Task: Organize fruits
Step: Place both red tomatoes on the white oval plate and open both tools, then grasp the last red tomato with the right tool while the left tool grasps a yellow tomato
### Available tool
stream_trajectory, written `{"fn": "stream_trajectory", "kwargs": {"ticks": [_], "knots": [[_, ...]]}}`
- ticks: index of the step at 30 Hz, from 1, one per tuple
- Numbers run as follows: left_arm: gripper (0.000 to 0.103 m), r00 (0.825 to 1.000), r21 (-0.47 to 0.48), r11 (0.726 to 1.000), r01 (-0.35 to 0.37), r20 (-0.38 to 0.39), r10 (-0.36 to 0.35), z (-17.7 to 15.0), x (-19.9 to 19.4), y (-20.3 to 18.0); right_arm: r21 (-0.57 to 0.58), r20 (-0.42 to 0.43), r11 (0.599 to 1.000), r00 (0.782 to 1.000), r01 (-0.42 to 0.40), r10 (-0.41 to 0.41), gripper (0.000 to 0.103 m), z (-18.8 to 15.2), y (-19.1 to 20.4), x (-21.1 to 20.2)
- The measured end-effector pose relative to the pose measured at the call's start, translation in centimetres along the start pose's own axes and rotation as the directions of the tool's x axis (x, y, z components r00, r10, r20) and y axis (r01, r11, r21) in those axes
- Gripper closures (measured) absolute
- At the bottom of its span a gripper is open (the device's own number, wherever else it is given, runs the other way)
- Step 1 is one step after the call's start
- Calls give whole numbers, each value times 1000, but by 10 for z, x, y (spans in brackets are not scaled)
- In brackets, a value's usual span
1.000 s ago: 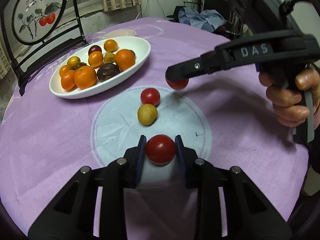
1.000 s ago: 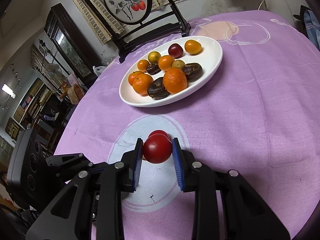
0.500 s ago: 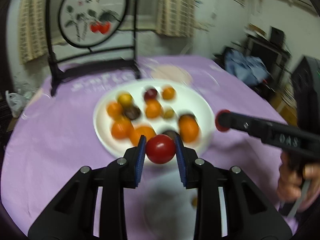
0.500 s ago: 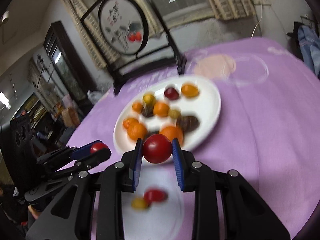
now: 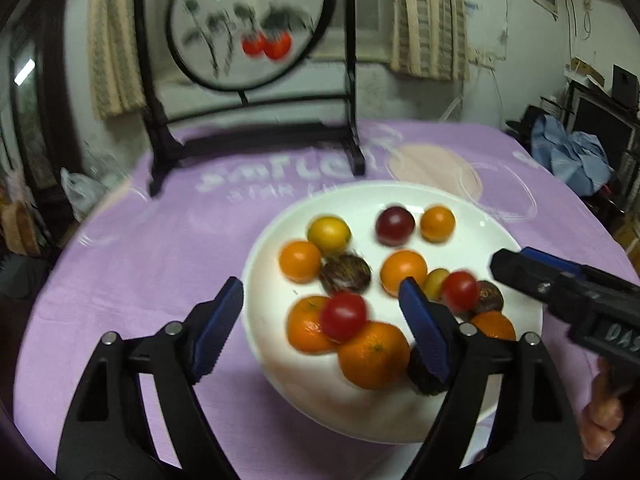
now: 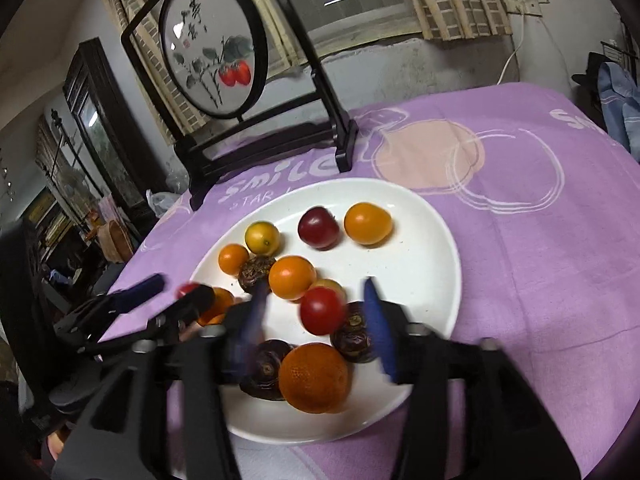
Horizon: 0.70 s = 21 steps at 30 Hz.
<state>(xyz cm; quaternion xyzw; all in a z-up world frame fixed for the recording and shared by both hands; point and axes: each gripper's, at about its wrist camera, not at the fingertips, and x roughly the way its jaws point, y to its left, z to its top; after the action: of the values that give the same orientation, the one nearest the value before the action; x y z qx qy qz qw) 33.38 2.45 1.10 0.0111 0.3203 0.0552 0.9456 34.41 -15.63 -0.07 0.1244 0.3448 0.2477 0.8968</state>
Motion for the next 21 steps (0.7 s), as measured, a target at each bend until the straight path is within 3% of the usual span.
{"fn": "stream_trajectory", "kwargs": {"ticks": [5, 10, 16, 21], "knots": [[9, 999, 40, 999, -35, 3, 34, -11, -24, -5, 8, 30, 999, 999, -38, 38, 48, -7, 5, -31], [6, 997, 45, 996, -76, 1, 76, -30, -39, -2, -6, -57, 996, 994, -94, 94, 48, -33, 9, -40], [6, 996, -27, 999, -43, -81, 40, -45, -39, 15, -10, -128, 986, 978, -169, 166, 48, -59, 15, -53], [6, 995, -72, 997, -18, -101, 11, -52, -46, 29, -37, -215, 989, 967, -145, 134, 54, -75, 20, -48]]}}
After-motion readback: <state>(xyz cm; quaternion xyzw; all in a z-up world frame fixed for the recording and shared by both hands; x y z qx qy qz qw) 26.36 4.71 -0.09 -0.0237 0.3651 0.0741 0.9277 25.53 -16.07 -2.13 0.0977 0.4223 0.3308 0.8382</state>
